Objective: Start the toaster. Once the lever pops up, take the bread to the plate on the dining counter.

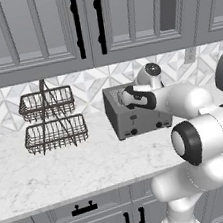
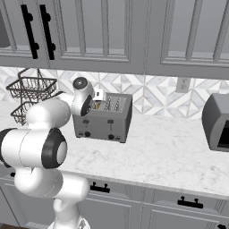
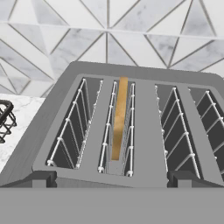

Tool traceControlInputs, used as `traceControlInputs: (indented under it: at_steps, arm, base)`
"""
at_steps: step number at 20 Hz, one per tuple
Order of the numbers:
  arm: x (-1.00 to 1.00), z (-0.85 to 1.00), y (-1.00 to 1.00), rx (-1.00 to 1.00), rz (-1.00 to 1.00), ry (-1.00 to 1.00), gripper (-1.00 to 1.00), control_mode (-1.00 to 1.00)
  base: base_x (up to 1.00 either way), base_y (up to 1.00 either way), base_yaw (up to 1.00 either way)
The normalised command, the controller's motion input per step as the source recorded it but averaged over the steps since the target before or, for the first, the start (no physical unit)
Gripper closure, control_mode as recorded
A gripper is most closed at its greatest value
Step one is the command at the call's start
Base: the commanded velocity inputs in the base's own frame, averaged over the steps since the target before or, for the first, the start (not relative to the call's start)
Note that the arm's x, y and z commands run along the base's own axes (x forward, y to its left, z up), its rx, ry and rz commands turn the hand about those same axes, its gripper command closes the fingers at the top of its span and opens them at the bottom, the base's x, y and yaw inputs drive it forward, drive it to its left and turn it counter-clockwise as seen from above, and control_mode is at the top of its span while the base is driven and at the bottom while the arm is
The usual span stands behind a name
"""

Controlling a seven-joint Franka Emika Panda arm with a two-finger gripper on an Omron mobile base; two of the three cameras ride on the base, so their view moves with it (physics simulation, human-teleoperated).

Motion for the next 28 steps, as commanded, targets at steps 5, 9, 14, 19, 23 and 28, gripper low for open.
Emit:
traceControlInputs:
  at_steps: [5, 9, 14, 19, 23, 28]
  arm:
    - [0.0, 0.0, 0.0, 0.0, 0.0, 0.0, -1.0, -1.0]
    - [0.0, 0.0, 0.0, 0.0, 0.0, 0.0, -1.0, -1.0]
    - [0.0, 0.0, 0.0, 0.0, 0.0, 0.0, -1.0, -1.0]
    - [0.0, 0.0, 0.0, 0.0, 0.0, 0.0, -1.0, -1.0]
    - [0.0, 0.0, 0.0, 0.0, 0.0, 0.0, -1.0, -1.0]
    - [0.0, 0.0, 0.0, 0.0, 0.0, 0.0, -1.0, -1.0]
  base:
    - [0.0, 0.0, 0.0]
    - [0.0, 0.0, 0.0]
    - [0.0, 0.0, 0.0]
    - [0.0, 0.0, 0.0]
    - [0.0, 0.0, 0.0]
    - [0.0, 0.0, 0.0]
